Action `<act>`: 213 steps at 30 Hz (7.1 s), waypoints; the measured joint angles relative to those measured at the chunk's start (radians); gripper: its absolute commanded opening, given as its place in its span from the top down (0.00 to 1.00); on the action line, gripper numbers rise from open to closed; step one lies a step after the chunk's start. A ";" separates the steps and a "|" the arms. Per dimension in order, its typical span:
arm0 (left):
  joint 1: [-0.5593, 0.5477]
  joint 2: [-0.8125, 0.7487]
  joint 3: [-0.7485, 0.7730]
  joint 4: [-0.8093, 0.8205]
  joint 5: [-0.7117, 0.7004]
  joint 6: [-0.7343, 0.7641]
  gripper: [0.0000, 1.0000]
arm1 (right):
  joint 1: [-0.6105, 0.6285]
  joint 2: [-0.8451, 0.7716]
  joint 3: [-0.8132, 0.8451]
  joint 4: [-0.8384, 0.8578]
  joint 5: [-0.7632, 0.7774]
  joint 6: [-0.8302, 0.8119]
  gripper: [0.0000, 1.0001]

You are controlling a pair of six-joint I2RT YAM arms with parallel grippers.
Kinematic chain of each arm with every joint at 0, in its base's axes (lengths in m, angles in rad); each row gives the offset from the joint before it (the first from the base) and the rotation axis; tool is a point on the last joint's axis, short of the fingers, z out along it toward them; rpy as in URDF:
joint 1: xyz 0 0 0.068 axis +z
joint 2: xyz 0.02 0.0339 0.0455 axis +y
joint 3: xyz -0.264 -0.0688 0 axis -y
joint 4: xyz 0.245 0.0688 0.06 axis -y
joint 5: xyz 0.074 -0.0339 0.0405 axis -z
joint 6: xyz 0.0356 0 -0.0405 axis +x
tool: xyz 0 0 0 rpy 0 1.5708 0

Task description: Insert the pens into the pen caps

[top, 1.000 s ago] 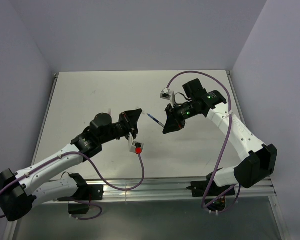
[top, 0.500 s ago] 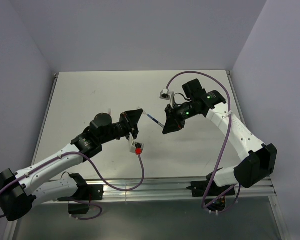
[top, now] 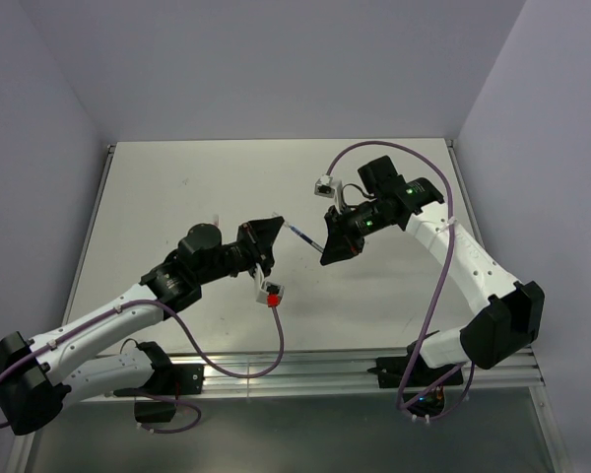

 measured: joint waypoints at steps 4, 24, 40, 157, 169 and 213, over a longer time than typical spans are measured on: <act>-0.014 0.000 0.002 -0.032 0.005 0.020 1.00 | 0.004 0.003 0.002 -0.004 -0.003 0.000 1.00; -0.087 -0.011 -0.003 -0.056 -0.120 0.189 1.00 | 0.040 0.101 0.130 -0.117 -0.019 0.009 1.00; -0.125 -0.112 -0.070 -0.107 -0.141 0.314 0.99 | 0.115 0.145 0.182 -0.195 0.002 0.013 1.00; 0.047 0.188 0.554 -0.239 -0.103 -1.125 0.74 | 0.052 0.045 0.216 0.048 -0.140 0.300 1.00; 0.030 0.175 0.534 -0.212 -0.105 -1.146 0.73 | 0.052 0.055 0.256 -0.025 -0.127 0.290 1.00; 0.216 0.292 0.760 -0.345 0.009 -1.323 0.66 | 0.035 0.046 0.182 0.236 -0.045 0.259 1.00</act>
